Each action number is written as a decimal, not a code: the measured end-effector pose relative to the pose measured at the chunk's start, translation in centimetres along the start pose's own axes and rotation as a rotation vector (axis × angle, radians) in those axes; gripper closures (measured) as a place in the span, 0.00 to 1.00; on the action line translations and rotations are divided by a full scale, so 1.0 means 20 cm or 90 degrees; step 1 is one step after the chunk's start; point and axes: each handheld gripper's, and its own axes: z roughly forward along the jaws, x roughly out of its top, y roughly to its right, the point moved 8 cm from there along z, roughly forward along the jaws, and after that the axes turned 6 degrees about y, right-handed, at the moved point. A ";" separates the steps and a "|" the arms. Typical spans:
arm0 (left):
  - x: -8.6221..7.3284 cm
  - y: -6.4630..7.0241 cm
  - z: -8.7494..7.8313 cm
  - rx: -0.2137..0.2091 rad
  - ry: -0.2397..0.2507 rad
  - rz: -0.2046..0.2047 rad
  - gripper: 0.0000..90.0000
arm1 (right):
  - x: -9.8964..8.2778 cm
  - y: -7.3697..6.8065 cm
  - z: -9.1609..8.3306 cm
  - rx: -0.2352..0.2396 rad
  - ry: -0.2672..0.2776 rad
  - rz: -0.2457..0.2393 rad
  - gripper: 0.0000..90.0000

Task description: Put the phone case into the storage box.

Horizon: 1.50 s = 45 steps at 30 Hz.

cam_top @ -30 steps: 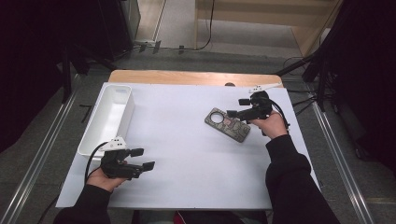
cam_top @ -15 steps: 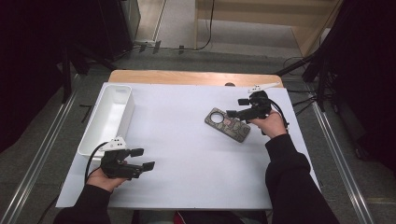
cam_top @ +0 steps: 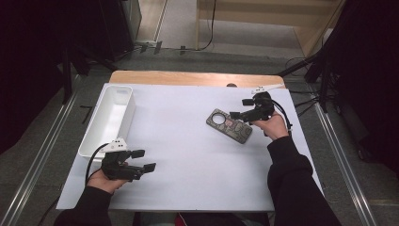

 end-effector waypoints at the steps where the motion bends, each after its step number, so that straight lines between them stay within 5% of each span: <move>1: 0.00 0.00 0.00 0.000 0.000 0.000 0.25 | 0.00 0.00 0.00 0.000 -0.001 0.002 0.00; 45: 0.01 0.00 -0.01 0.000 0.006 0.000 0.25 | -0.21 0.04 0.12 -0.027 -0.054 -0.022 0.00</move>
